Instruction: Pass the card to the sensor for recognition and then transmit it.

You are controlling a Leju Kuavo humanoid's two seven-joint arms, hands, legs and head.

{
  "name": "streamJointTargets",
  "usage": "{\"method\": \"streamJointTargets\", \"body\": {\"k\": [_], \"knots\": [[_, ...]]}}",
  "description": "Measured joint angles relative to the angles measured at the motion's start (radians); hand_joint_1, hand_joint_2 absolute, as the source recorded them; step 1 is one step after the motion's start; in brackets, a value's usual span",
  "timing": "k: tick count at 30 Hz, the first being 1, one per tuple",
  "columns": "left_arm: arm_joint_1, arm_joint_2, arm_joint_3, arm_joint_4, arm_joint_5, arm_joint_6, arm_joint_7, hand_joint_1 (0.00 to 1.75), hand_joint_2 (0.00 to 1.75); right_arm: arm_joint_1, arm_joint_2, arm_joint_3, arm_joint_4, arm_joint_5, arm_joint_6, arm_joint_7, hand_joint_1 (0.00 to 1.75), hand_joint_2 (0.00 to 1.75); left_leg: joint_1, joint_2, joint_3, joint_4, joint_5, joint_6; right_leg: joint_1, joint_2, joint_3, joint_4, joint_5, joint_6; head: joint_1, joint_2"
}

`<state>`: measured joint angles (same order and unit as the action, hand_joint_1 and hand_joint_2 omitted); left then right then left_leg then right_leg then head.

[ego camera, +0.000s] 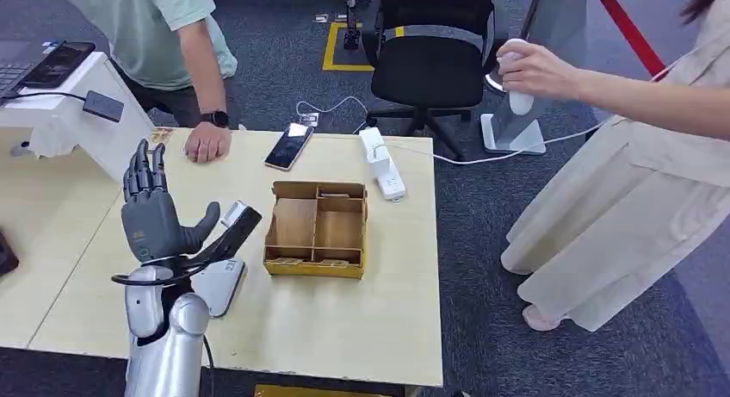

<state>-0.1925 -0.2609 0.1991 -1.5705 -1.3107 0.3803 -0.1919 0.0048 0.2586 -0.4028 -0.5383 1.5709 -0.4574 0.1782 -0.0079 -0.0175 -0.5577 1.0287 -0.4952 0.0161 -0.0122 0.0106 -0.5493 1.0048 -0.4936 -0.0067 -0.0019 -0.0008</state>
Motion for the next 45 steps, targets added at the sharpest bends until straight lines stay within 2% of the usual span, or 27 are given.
{"method": "streamJointTargets", "body": {"k": [5,11,25,38,45], "knots": [[0.010,0.005,-0.003,-0.006,-0.017,0.003,-0.023,0.00,1.75,0.000,0.000,0.000,0.001,0.000,-0.003,0.000,0.00,0.00,0.000,0.000,0.000,0.000,0.000,0.000,0.000,0.000,0.000,0.000,0.000,0.000,0.000,0.000],[0.065,0.016,-0.029,-0.021,-0.049,0.012,-0.050,0.00,1.75,0.000,0.000,-0.004,0.005,0.000,-0.010,-0.002,0.00,0.00,0.000,0.000,0.000,0.000,0.000,0.000,0.000,0.000,0.000,0.000,0.000,0.000,0.000,0.000],[0.163,0.034,-0.073,-0.061,-0.075,-0.019,-0.053,0.00,1.75,-0.005,0.000,-0.053,0.006,0.000,-0.024,-0.008,0.00,0.00,0.000,0.000,0.000,0.000,0.000,0.000,0.000,0.000,0.000,0.000,0.000,0.000,0.000,0.000],[0.184,0.043,-0.092,-0.062,-0.073,-0.021,-0.053,0.00,1.75,-0.005,0.000,-0.072,0.006,0.000,-0.024,-0.011,0.00,0.00,0.000,0.000,0.000,0.000,0.000,0.000,0.000,0.000,0.000,0.000,0.000,0.000,0.000,0.000],[0.204,0.060,-0.118,-0.062,-0.107,-0.100,-0.070,0.00,1.75,-0.005,0.000,-0.079,0.007,0.000,-0.038,-0.023,0.00,0.00,0.000,0.000,0.000,0.000,0.000,0.000,0.000,0.000,0.000,0.000,0.000,0.000,0.000,0.000]]}}
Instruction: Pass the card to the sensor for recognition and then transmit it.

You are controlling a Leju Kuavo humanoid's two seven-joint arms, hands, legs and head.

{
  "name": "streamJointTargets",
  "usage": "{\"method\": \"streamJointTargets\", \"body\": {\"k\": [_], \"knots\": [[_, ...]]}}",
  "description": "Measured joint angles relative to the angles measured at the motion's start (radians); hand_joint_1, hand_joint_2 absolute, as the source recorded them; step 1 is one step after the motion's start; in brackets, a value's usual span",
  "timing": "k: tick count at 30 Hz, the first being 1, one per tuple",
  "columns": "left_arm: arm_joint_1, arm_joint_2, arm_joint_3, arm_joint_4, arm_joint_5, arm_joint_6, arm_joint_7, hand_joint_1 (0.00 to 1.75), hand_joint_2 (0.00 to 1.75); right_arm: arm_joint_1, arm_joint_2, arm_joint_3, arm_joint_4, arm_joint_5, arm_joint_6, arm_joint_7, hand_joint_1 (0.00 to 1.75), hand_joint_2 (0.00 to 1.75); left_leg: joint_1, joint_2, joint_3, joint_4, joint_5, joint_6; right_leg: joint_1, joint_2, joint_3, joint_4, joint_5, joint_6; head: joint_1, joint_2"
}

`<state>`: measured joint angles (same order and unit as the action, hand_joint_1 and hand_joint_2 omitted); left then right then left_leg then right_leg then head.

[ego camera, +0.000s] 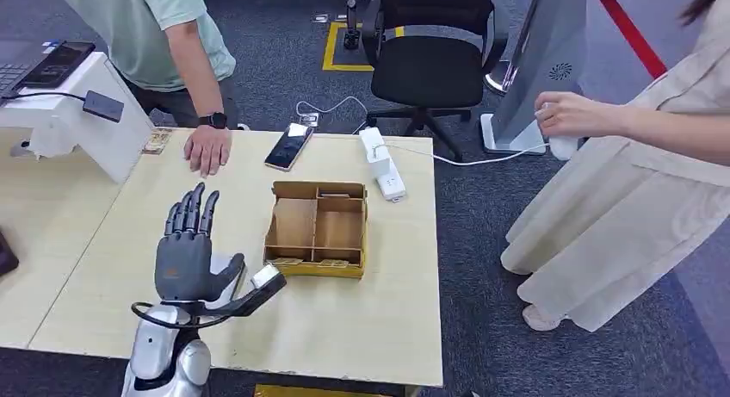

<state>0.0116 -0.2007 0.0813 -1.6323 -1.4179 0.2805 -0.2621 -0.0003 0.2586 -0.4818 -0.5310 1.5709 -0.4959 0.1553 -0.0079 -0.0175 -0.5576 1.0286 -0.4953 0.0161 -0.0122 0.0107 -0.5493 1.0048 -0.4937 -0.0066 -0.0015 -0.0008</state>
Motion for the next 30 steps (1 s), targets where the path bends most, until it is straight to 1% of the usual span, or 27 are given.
{"method": "streamJointTargets", "body": {"k": [2,4,7,13,23,26,30], "knots": [[0.009,0.017,-0.020,0.001,-0.009,-0.024,0.000,0.00,1.75,-0.001,0.000,-0.005,0.002,0.000,-0.007,-0.003,0.00,0.00,0.000,0.000,0.000,0.000,0.000,0.000,0.000,0.000,0.000,0.000,0.000,0.000,0.000,0.000],[0.018,0.039,-0.041,0.002,-0.009,-0.033,0.003,0.00,1.75,-0.004,0.000,-0.011,0.006,0.000,-0.008,-0.006,0.00,0.00,0.000,0.000,0.000,0.000,0.000,0.000,0.000,0.000,0.000,0.000,0.000,0.000,0.000,0.000],[0.031,0.071,-0.063,0.011,0.004,-0.047,0.003,0.00,1.75,-0.006,0.000,-0.018,0.011,0.000,-0.015,-0.005,0.00,0.00,0.000,0.000,0.000,0.000,0.000,0.000,0.000,0.000,0.000,0.000,0.000,0.000,0.000,0.000],[0.069,0.140,-0.123,0.032,0.042,-0.104,0.006,0.00,1.75,-0.016,-0.001,-0.029,0.028,0.000,-0.025,-0.011,0.00,0.00,0.000,0.000,0.000,0.000,0.000,0.000,0.000,0.000,0.000,0.000,0.000,0.000,0.000,0.000],[0.122,0.264,-0.226,0.074,0.112,-0.162,0.059,0.00,1.75,-0.032,-0.010,-0.041,0.066,0.000,-0.042,-0.021,0.00,0.00,0.000,0.000,0.000,0.000,0.000,0.000,0.000,0.000,0.000,0.000,0.000,0.000,0.000,0.000],[0.136,0.285,-0.245,0.076,0.133,-0.169,0.061,0.00,1.75,-0.033,-0.010,-0.041,0.072,0.000,-0.042,-0.025,0.00,0.00,0.000,0.000,0.000,0.000,0.000,0.000,0.000,0.000,0.000,0.000,0.000,0.000,0.000,0.000],[0.140,0.292,-0.266,0.076,0.142,-0.169,0.073,0.00,1.75,-0.034,-0.010,-0.041,0.076,0.000,-0.042,-0.029,0.00,0.00,0.000,0.000,0.000,0.000,0.000,0.000,0.000,0.000,0.000,0.000,0.000,0.000,0.000,0.000]]}}
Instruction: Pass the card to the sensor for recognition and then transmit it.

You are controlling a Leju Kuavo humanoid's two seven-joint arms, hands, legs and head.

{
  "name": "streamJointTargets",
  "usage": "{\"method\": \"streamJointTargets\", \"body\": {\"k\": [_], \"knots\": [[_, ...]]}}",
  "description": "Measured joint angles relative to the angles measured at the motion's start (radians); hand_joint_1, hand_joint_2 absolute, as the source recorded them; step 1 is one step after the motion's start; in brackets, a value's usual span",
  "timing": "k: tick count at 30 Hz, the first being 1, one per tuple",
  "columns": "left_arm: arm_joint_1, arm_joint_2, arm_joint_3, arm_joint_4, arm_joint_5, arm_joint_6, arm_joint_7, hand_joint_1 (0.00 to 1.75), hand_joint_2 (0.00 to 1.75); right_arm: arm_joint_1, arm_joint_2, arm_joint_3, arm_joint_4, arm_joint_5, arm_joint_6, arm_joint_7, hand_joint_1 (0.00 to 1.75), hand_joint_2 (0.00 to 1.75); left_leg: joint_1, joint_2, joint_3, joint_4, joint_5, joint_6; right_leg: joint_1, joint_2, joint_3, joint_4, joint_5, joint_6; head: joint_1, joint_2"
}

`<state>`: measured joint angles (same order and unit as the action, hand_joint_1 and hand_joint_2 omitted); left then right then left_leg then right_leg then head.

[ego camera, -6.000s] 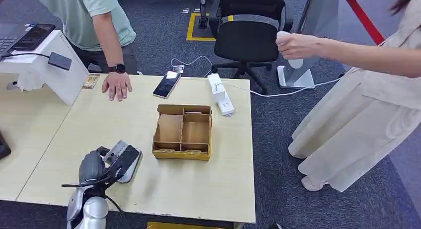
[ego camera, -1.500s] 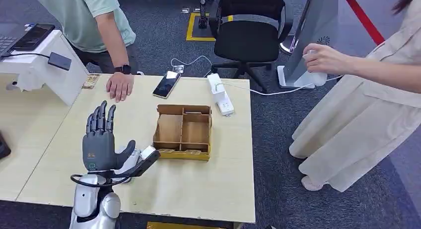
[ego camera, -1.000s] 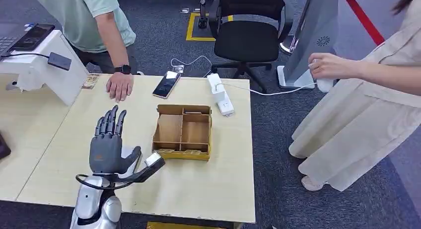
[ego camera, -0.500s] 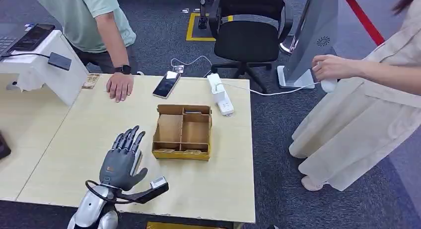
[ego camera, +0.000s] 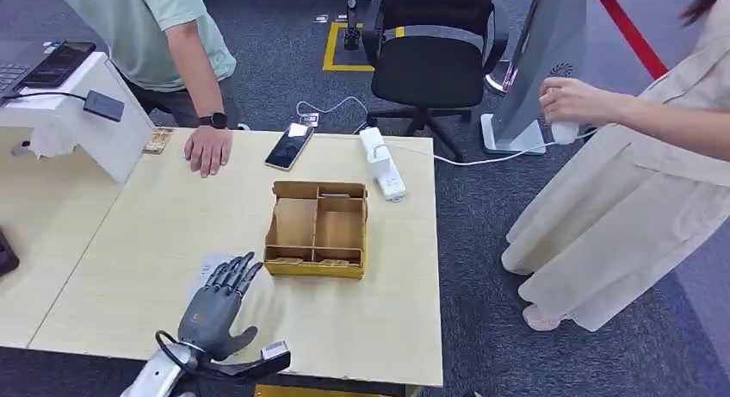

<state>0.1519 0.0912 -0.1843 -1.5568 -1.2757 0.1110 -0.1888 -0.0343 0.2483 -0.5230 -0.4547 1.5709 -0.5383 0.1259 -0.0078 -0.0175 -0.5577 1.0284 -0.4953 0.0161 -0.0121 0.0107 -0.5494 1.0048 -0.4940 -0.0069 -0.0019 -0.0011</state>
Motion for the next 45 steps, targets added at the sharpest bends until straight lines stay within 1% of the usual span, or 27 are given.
{"method": "streamJointTargets", "body": {"k": [5,10,14,18,24,29,37,45], "knots": [[-0.010,-0.008,-0.017,0.000,-0.006,0.020,0.002,0.00,1.75,-0.001,0.000,0.000,0.004,0.000,0.001,0.001,0.00,0.00,0.000,0.000,0.000,0.000,0.000,0.000,0.000,0.000,0.000,0.000,0.000,0.000,0.000,0.000],[-0.047,-0.051,-0.018,-0.003,-0.020,0.051,0.001,0.00,1.75,-0.007,0.000,0.000,0.006,0.000,0.003,0.011,0.00,0.00,0.000,0.000,0.000,0.000,0.000,0.000,0.000,0.000,0.000,0.000,0.000,0.000,0.000,0.000],[-0.061,-0.093,-0.018,-0.023,-0.036,0.075,-0.019,0.00,1.75,-0.006,0.000,0.002,0.005,0.000,0.004,0.015,0.00,0.00,0.000,0.000,0.000,0.000,0.000,0.000,0.000,0.000,0.000,0.000,0.000,0.000,0.000,0.000],[-0.070,-0.136,-0.018,-0.048,-0.050,0.072,-0.029,0.00,1.75,-0.006,0.000,0.006,0.005,0.000,0.005,0.018,0.00,0.00,0.000,0.000,0.000,0.000,0.000,0.000,0.000,0.000,0.000,0.000,0.000,0.000,0.000,0.000],[-0.072,-0.169,-0.018,-0.052,-0.055,0.059,-0.040,0.00,1.75,-0.006,0.000,0.011,0.004,0.000,0.007,0.019,0.00,0.00,0.000,0.000,0.000,0.000,0.000,0.000,0.000,0.000,0.000,0.000,0.000,0.000,0.000,0.000],[-0.072,-0.179,-0.018,-0.048,-0.056,0.050,-0.054,0.00,1.75,-0.006,0.000,0.014,0.003,0.000,0.007,0.020,0.00,0.00,0.000,0.000,0.000,0.000,0.000,0.000,0.000,0.000,0.000,0.000,0.000,0.000,0.000,0.000],[-0.072,-0.185,-0.018,-0.023,-0.056,0.050,-0.054,0.00,1.75,-0.006,0.000,0.018,0.003,0.000,0.007,0.021,0.00,0.00,0.000,0.000,0.000,0.000,0.000,0.000,0.000,0.000,0.000,0.000,0.000,0.000,0.000,0.000],[-0.083,-0.185,-0.018,0.017,-0.071,0.064,-0.054,0.00,1.75,-0.006,0.000,0.022,0.003,0.000,0.006,0.022,0.00,0.00,0.000,0.000,0.000,0.000,0.000,0.000,0.000,0.000,0.000,0.000,0.000,0.000,0.000,0.000]]}}
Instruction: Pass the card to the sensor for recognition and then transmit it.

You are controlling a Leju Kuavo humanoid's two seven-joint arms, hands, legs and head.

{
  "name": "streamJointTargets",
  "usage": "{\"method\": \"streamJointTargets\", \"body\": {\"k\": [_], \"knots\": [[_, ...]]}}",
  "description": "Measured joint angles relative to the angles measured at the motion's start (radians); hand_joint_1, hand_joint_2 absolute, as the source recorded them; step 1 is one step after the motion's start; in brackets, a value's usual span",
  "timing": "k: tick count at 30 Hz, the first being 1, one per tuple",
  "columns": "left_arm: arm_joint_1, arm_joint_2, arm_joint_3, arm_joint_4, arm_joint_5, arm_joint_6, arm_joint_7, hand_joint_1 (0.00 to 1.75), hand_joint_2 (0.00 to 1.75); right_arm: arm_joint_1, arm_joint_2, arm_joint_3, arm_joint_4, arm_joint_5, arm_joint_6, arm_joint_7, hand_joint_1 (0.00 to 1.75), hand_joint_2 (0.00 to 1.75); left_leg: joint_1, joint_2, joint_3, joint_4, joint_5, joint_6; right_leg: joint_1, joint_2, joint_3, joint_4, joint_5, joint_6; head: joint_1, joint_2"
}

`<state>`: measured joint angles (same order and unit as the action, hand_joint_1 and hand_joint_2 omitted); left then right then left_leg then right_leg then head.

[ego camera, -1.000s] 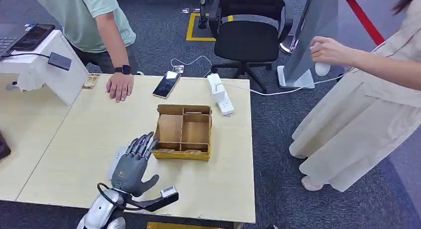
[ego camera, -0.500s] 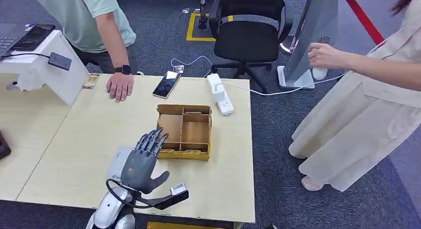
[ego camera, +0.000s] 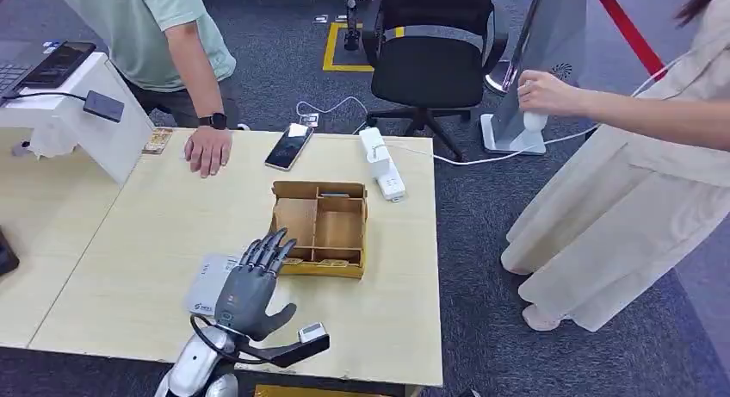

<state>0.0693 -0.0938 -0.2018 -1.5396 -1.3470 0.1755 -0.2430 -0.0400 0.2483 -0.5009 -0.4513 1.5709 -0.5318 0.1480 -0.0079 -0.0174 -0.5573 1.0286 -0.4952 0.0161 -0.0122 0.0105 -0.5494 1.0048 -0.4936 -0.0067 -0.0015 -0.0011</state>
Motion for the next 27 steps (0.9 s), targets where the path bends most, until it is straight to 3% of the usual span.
{"method": "streamJointTargets", "body": {"k": [7,15,27], "knots": [[-0.020,-0.001,0.000,0.028,-0.011,0.017,0.000,0.00,1.75,0.000,0.000,0.005,0.000,0.000,0.000,0.002,0.00,0.00,0.000,0.000,0.000,0.000,0.000,0.000,0.000,0.000,0.000,0.000,0.000,0.000,0.000,0.000],[-0.059,-0.005,0.000,0.062,-0.058,0.079,-0.003,0.00,1.75,0.001,0.000,0.025,0.000,0.000,0.002,0.009,0.00,0.00,0.000,0.000,0.000,0.000,0.000,0.000,0.000,0.000,0.000,0.000,0.000,0.000,0.000,0.000],[-0.091,-0.008,0.000,0.093,-0.076,0.089,0.000,0.00,1.75,0.008,0.000,0.047,0.000,0.000,0.005,0.019,0.00,0.00,0.000,0.000,0.000,0.000,0.000,0.000,0.000,0.000,0.000,0.000,0.000,0.000,0.000,0.000]]}}
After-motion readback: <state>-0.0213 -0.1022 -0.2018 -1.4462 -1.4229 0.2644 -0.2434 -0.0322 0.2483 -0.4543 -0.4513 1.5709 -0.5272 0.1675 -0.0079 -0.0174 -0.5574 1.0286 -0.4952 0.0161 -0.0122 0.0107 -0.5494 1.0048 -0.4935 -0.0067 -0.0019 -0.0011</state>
